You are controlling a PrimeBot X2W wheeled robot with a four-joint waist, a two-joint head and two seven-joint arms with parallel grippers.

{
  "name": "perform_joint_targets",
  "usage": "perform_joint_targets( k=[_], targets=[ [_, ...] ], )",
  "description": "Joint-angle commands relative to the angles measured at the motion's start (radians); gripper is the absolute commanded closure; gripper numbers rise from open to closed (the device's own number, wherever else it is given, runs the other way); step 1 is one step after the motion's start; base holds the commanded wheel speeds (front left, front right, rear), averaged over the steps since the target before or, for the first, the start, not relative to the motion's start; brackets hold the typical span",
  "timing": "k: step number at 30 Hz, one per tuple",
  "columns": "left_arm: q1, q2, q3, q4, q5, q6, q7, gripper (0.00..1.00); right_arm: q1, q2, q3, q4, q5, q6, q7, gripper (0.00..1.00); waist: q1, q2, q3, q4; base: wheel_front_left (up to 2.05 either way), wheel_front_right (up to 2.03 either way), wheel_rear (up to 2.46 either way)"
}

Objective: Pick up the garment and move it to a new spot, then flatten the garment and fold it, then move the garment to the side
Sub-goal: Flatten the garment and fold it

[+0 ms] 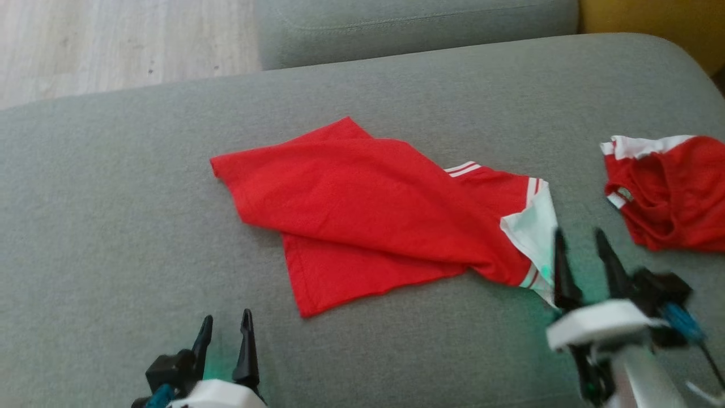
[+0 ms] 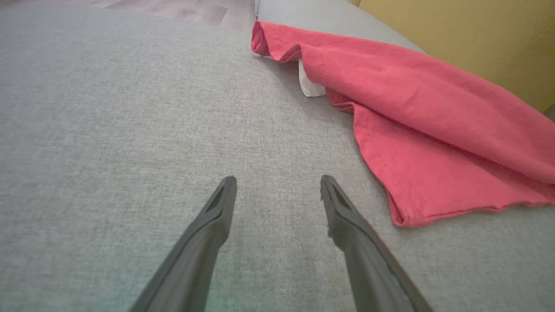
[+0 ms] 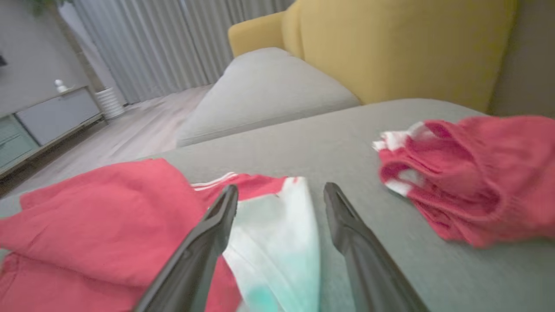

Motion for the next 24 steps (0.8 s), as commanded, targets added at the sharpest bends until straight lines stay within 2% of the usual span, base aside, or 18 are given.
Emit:
perform_joint_targets(
  k=[1,6,11,23,24],
  targets=[
    [-0.038,0.008,0.020,-0.016,0.003,-0.001,-0.005,0.00,-0.061,-0.005,0.038,-0.012,-0.012,-0.001,-0.006,0.00,0.0000,0.0000,0.003,0.013,0.00,0.00,0.00],
    [-0.037,0.008,0.000,-0.008,-0.016,-0.001,-0.005,0.00,-0.138,-0.005,0.085,0.111,-0.086,-0.001,-0.006,0.00,0.0000,0.0000,0.011,0.054,0.00,0.00,0.00],
    [-0.033,0.008,-0.007,-0.007,-0.023,0.000,-0.005,0.00,-0.166,-0.005,0.053,0.202,-0.132,-0.001,-0.006,0.00,0.0000,0.0000,0.020,0.080,0.00,0.00,0.00],
    [-0.047,0.008,-0.008,-0.005,-0.028,-0.004,-0.005,0.00,-0.200,-0.005,-0.010,0.252,-0.164,-0.001,-0.006,0.00,0.0000,0.0000,0.037,0.089,0.00,0.00,0.00],
    [-0.048,0.008,-0.008,-0.004,-0.029,-0.005,-0.005,0.00,-0.201,-0.005,-0.013,0.253,-0.164,-0.001,-0.006,0.07,0.0000,0.0000,0.037,0.089,0.00,0.00,0.00]
  ],
)
